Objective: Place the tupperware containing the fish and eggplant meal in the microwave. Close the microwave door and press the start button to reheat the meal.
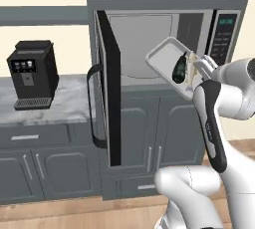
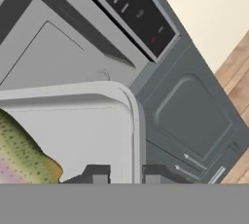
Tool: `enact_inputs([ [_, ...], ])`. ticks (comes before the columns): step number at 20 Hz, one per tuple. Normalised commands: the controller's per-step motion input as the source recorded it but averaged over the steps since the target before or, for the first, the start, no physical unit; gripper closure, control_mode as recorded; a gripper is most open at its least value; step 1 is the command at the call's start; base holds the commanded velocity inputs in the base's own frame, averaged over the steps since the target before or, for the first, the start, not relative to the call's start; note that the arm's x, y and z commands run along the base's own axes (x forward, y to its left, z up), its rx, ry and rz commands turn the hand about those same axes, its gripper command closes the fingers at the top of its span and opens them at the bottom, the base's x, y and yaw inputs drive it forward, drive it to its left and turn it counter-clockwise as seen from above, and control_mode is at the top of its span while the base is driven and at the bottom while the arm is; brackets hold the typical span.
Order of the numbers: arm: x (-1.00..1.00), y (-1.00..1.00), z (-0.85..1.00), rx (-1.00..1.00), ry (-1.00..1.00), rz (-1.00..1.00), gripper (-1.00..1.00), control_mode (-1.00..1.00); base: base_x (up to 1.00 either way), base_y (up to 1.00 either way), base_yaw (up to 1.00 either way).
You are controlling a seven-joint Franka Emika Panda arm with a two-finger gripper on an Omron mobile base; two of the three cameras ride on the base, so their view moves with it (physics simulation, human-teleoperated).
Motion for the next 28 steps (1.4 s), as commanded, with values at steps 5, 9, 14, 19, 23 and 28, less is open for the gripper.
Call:
enact_inputs([
  [5,0.00,0.00,0.00,0.00,0.00,0.00,1.00,1.00,0.36,-0.28,0.05],
  [9,0.00,0.00,0.00,0.00,0.00,0.00,1.00,1.00,0.59,-0.27,0.18],
  [14,0.00,0.00,0.00,0.00,0.00,0.00,1.00,1.00,0.14,-0.19,0.18],
  [19,0.00,0.00,0.00,0.00,0.00,0.00,1.00,1.00,0.00,-0.19,0.18],
  [23,0.00,0.00,0.00,0.00,0.00,0.00,1.00,1.00,0.00,-0.28,0.16],
  [28,0.00,0.00,0.00,0.00,0.00,0.00,1.00,1.00,0.00,-0.50,0.18],
])
